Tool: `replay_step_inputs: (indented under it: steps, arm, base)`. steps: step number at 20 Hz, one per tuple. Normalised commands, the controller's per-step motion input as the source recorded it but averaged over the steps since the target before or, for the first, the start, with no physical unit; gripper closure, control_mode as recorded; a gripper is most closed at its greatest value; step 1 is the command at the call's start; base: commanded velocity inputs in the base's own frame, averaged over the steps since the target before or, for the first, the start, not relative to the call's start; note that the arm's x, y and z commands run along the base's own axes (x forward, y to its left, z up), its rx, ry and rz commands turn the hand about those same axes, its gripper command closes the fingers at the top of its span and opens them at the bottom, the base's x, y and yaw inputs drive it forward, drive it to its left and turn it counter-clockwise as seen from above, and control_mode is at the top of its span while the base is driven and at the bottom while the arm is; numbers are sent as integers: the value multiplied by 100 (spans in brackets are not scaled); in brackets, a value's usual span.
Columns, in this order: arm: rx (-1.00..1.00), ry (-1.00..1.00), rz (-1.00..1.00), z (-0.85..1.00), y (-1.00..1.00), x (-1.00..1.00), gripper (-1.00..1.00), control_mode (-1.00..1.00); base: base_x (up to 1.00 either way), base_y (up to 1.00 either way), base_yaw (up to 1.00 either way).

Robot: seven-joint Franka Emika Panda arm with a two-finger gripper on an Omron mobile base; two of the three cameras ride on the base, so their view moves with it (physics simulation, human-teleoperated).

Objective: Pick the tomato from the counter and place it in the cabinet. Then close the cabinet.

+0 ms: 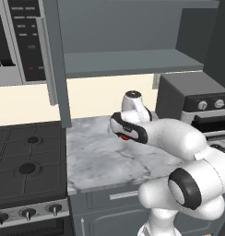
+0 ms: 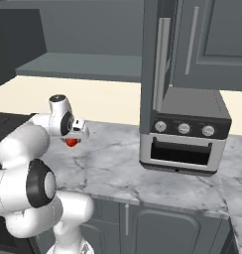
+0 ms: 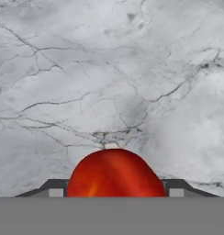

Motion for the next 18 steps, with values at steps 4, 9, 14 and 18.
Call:
replay_step_inputs:
  steps: [4,9,14,18]
  arm:
    - [-3,-18,1,100,0,-20,100,-100]
    - [-3,-20,3,100,-1,-36,100,-100]
    - [0,-23,7,100,-7,-41,100,-100]
    - [0,-20,7,100,-8,-37,100,-100]
  base:
    - [0,0,0]
    - [0,0,0]
    - [0,0,0]
    - [0,0,0]
